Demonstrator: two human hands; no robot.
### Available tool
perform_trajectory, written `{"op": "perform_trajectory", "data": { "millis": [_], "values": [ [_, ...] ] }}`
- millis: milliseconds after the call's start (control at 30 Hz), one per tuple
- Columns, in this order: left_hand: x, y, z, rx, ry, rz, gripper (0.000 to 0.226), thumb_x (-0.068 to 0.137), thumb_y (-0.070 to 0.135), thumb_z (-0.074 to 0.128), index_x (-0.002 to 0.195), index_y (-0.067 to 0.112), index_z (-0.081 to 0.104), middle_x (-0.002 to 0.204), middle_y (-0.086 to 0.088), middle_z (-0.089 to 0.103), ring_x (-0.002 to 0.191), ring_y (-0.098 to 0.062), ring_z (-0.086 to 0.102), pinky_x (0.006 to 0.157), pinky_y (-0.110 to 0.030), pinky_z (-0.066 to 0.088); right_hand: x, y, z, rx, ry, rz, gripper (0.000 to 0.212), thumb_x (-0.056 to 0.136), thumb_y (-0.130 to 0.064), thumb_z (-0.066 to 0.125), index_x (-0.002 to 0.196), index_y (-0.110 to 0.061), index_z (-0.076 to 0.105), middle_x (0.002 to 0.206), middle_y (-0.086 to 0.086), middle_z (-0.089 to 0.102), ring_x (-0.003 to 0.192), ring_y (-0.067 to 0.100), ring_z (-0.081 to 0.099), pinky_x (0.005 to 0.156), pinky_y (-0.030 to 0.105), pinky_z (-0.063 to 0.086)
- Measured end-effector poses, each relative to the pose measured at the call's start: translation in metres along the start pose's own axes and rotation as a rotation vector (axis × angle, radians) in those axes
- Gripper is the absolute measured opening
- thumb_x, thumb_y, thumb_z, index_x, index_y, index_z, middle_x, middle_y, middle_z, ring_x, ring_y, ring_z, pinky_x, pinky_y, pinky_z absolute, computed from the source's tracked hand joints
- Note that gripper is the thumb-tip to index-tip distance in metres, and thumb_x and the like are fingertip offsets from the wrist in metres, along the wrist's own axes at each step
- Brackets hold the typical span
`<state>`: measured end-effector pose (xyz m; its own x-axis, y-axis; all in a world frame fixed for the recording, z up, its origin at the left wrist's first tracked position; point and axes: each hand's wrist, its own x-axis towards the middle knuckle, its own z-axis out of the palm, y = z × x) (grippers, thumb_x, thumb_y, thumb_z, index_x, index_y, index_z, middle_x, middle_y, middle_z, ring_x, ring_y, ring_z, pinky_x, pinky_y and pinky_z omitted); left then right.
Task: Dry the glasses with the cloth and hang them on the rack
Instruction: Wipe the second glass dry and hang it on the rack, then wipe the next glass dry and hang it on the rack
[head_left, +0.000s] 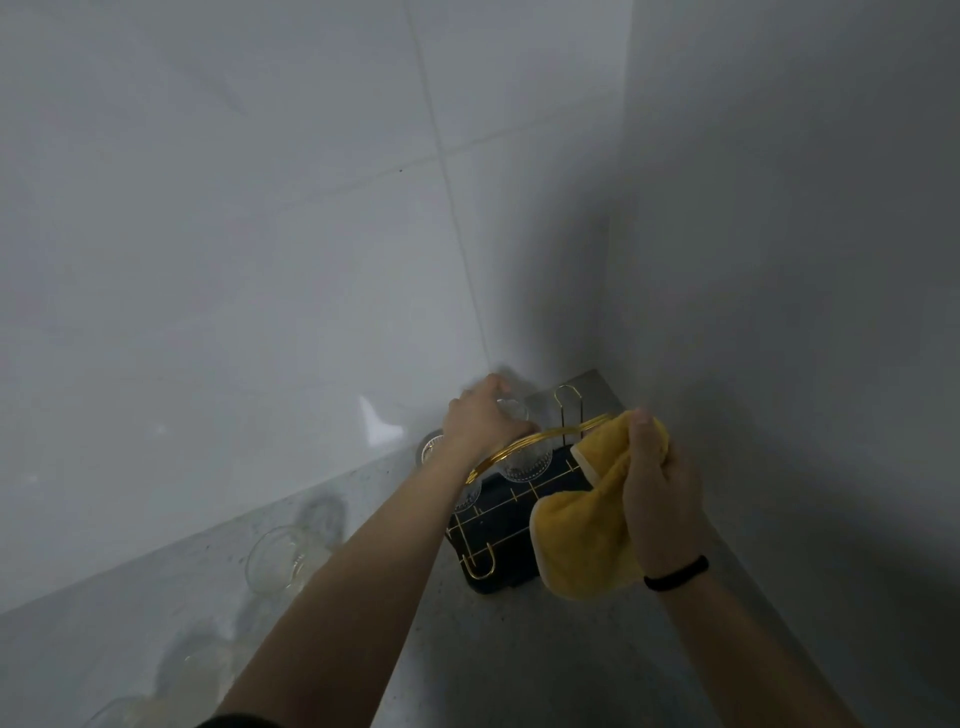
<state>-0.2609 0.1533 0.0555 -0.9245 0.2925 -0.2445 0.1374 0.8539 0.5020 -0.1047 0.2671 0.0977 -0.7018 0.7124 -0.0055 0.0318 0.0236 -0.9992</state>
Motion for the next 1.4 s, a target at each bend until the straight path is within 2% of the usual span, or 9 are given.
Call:
{"op": "perform_trajectory", "data": {
  "millis": [400,533,633,700,800,900,1067,1233,1400],
  "values": [
    [0.016,-0.006,0.005,-0.014,-0.036,-0.041,0.041,0.09,0.05,0.061,0.118,0.021,0.054,0.124,-0.012,0.057,0.11,-0.032,0.056,0.092,-0.043,0.049,0.001,0.007,0.005,0.018,-0.025,0.019,0.049,0.098,-0.027,0.039,0.05,-0.017,0.036,0.032,-0.01,0.033,0.032,0.002,0.036,0.037,0.006,0.029],
    [0.001,0.005,-0.004,-0.056,0.021,-0.038,0.038,0.093,0.051,0.054,0.118,0.023,0.058,0.121,-0.011,0.06,0.113,-0.032,0.056,0.096,-0.043,0.046,-0.007,-0.001,0.003,-0.004,-0.107,0.066,0.05,0.097,-0.036,0.037,0.061,-0.005,0.05,0.052,0.007,0.041,0.044,0.005,0.046,0.047,0.016,0.036],
    [-0.041,0.022,-0.028,-0.27,0.106,0.091,0.038,0.101,0.047,0.044,0.117,0.023,0.067,0.113,0.0,0.068,0.111,-0.021,0.059,0.1,-0.038,0.041,-0.016,-0.014,-0.001,0.01,-0.231,0.158,0.047,0.098,-0.037,0.031,0.09,-0.003,0.062,0.086,0.026,0.058,0.078,0.022,0.062,0.06,0.019,0.039],
    [-0.08,0.029,-0.048,-0.528,-0.099,0.171,0.042,0.102,0.046,0.04,0.115,0.019,0.07,0.114,0.003,0.07,0.109,-0.013,0.062,0.096,-0.027,0.043,-0.022,-0.017,-0.001,0.048,-0.38,0.18,0.039,0.097,-0.041,0.027,0.1,-0.02,0.06,0.1,0.008,0.062,0.085,0.008,0.061,0.065,0.014,0.045],
    [-0.128,0.016,-0.063,-0.607,-0.322,0.297,0.025,0.095,0.04,0.055,0.097,0.02,0.071,0.096,0.012,0.072,0.096,-0.007,0.066,0.089,-0.023,0.049,-0.036,-0.019,0.0,0.09,-0.539,0.163,0.052,0.093,-0.052,0.033,0.117,-0.01,0.055,0.115,0.009,0.063,0.1,0.019,0.063,0.073,0.023,0.054],
    [-0.153,-0.006,-0.07,-0.765,-0.189,0.265,0.017,0.095,0.016,0.06,0.083,0.021,0.07,0.08,0.009,0.073,0.085,-0.015,0.067,0.084,-0.028,0.053,-0.055,-0.029,0.006,0.046,-0.548,0.105,0.042,0.097,-0.037,0.035,0.112,0.0,0.046,0.111,0.014,0.057,0.088,0.017,0.06,0.066,0.015,0.052],
    [-0.194,-0.043,-0.093,-0.642,0.187,0.276,0.034,0.099,0.027,0.054,0.069,0.012,0.053,0.066,-0.003,0.049,0.064,-0.012,0.047,0.062,-0.029,0.038,-0.092,-0.048,0.018,-0.297,-0.736,-0.041,0.058,0.084,-0.053,0.029,0.097,-0.009,0.064,0.098,0.023,0.065,0.093,0.037,0.062,0.083,0.046,0.051],
    [-0.221,-0.08,-0.109,-0.552,0.269,0.255,0.036,0.099,0.035,0.052,0.072,0.012,0.05,0.068,-0.003,0.046,0.061,-0.009,0.045,0.06,-0.029,0.037,-0.121,-0.053,0.039,0.052,-1.017,0.426,0.046,0.077,-0.053,0.039,0.108,-0.025,0.059,0.11,-0.004,0.067,0.101,0.014,0.064,0.082,0.034,0.054],
    [-0.237,-0.155,-0.101,-0.646,0.129,-0.009,0.039,0.099,0.041,0.051,0.068,0.018,0.051,0.065,0.0,0.048,0.061,-0.013,0.048,0.063,-0.03,0.038,-0.191,-0.02,0.09,0.132,-1.002,0.631,0.037,0.082,-0.05,0.041,0.109,-0.027,0.053,0.114,0.001,0.061,0.106,0.021,0.058,0.088,0.039,0.05]
  ]
}}
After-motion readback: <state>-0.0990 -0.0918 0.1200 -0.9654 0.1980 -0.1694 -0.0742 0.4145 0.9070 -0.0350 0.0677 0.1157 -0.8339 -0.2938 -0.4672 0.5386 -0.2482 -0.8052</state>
